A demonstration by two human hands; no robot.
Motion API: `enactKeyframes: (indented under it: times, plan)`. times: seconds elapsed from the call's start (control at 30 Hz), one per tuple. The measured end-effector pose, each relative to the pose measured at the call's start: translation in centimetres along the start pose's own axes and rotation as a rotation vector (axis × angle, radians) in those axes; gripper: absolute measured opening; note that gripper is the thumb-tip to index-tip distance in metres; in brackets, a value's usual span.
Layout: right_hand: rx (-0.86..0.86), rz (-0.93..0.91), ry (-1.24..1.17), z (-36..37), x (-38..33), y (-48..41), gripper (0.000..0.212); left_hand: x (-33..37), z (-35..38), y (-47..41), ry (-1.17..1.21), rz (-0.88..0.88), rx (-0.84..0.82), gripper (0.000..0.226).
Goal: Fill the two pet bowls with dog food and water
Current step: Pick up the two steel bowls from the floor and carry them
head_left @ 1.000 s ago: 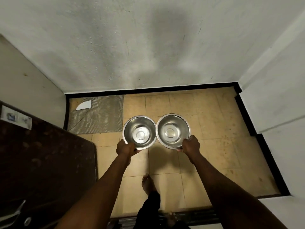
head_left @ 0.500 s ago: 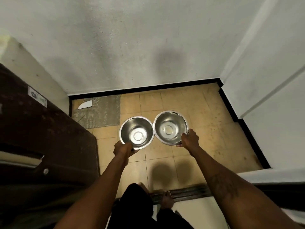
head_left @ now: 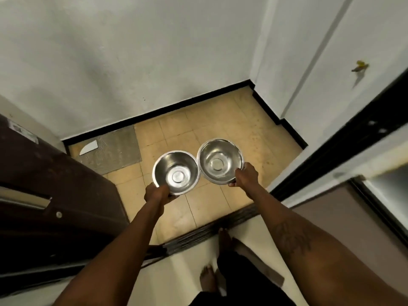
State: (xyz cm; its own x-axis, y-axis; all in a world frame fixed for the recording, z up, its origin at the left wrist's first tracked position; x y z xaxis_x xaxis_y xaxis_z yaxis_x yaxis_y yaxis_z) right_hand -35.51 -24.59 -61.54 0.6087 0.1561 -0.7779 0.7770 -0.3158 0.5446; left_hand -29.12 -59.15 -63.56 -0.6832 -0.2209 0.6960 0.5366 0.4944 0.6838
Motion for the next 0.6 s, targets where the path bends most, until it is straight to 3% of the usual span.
enactKeyframes:
  times: [0.47,0.6]
  plan:
    - [0.189,0.066,-0.062,-18.6,13.5,12.1,0.016,-9.1,6.2,12.5,-0.110,0.096,-0.211,0.053]
    - [0.239,0.044,-0.085,-23.8,17.0,14.9,0.028,-11.4,9.6,16.2,-0.166,0.137,-0.307,0.056]
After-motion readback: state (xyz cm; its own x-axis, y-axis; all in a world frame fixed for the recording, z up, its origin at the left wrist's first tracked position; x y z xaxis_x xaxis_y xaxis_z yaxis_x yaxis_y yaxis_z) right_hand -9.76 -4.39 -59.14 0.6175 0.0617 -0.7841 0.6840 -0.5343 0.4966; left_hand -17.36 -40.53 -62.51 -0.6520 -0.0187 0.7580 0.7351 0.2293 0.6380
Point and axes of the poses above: each hand's wrist, its own y-axis away from the middle knuckle, its own z-axis out of the palm, x = y × z, the point moved 10 cm from there along -y, towards the middle knuckle, and after that the axes turned 2 degrees about x, right-handed, at the moved point
